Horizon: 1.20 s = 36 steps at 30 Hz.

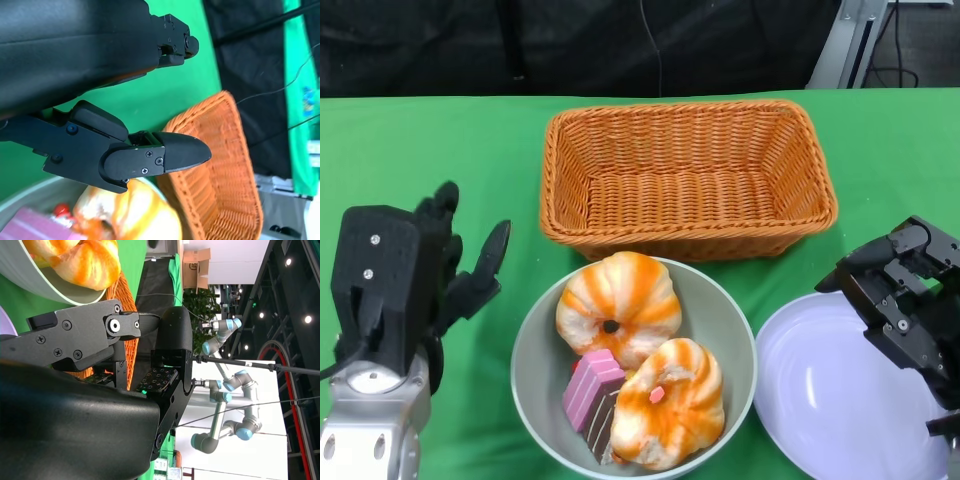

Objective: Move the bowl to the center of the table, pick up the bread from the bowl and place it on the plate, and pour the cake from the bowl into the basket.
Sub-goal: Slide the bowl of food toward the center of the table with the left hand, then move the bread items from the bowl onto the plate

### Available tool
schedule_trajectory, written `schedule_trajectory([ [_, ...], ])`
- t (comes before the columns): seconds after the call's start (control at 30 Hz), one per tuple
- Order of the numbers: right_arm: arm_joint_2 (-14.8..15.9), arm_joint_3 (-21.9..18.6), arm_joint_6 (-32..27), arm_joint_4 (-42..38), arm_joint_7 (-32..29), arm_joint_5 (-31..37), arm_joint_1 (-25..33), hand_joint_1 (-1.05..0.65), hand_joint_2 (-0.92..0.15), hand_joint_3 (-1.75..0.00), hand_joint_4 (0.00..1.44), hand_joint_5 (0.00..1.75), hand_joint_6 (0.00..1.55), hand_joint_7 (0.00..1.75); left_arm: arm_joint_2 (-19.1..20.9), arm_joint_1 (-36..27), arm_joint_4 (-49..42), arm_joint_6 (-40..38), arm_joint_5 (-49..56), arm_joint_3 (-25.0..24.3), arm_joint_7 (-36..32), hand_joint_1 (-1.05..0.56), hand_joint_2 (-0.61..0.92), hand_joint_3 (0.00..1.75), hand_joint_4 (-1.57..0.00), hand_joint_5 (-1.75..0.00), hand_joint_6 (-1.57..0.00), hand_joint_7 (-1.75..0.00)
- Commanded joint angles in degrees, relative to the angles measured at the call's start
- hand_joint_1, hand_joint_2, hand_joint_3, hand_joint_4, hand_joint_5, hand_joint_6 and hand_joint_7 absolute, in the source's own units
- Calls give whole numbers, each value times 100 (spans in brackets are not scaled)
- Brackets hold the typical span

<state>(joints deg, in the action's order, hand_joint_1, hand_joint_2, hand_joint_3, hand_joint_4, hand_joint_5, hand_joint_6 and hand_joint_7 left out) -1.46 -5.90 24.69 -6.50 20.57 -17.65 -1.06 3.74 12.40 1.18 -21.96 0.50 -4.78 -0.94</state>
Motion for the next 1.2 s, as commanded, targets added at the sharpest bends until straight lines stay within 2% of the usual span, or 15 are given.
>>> schedule_trajectory([
  [0.03,81,-86,46,-14,-21,-44,-23,-19,-92,-27,72,145,75,110,3,-101,-506,1040,249,-122,-470,-71,92,44,-28,-10,-25,-7],
  [0.13,86,-89,43,-25,0,-68,-29,-19,-92,-27,72,145,75,109,-43,-68,-821,1473,231,-180,-605,-69,92,36,-37,-8,-34,-5],
  [0.17,116,-96,49,-21,10,-53,-27,-19,-92,-26,72,145,75,109,-77,-23,-1283,2127,142,-286,-643,-69,92,36,-37,-8,-34,-5],
  [0.23,198,-107,131,-62,55,19,-53,-22,-92,-25,71,141,74,105,-110,77,-2135,3266,-31,-470,-620,-54,92,21,-62,-10,-55,-5],
  [0.47,438,-97,76,-73,120,122,-119,-18,-92,-22,68,130,72,91,-26,478,-3914,5434,-300,-649,-249,-48,92,10,-82,-8,-71,-4],
  [0.6,526,-93,-43,-25,127,105,-154,-20,-90,-22,65,126,69,84,-25,625,-4473,6163,-446,-714,-60,-41,92,9,-89,-10,-77,-5],
  [0.83,678,-113,-42,-53,261,60,-249,-23,-86,-22,64,123,66,76,-58,791,-5221,7354,-735,-849,254,-21,92,16,-114,-20,-110,-14],
  [0.93,747,-110,-106,-1,287,69,-267,-27,-86,-19,62,123,65,74,-36,815,-5411,7673,-668,-864,232,-20,92,22,-119,-24,-118,-17],
  [1.03,817,-68,-209,147,291,112,-289,-31,-90,-11,58,122,63,70,10,793,-5521,7880,-458,-843,49,-20,92,25,-91,-96,-116,-32],
  [1.1,861,-22,-346,278,306,120,-321,-32,-92,-9,55,121,62,68,41,790,-5581,7977,-323,-842,-55,-20,92,26,-85,-110,-114,-39],
  [1.2,878,31,-436,403,312,152,-380,-32,-92,-8,53,121,61,67,44,798,-5643,8066,-267,-854,-103,-20,92,27,-83,-116,-112,-44],
])
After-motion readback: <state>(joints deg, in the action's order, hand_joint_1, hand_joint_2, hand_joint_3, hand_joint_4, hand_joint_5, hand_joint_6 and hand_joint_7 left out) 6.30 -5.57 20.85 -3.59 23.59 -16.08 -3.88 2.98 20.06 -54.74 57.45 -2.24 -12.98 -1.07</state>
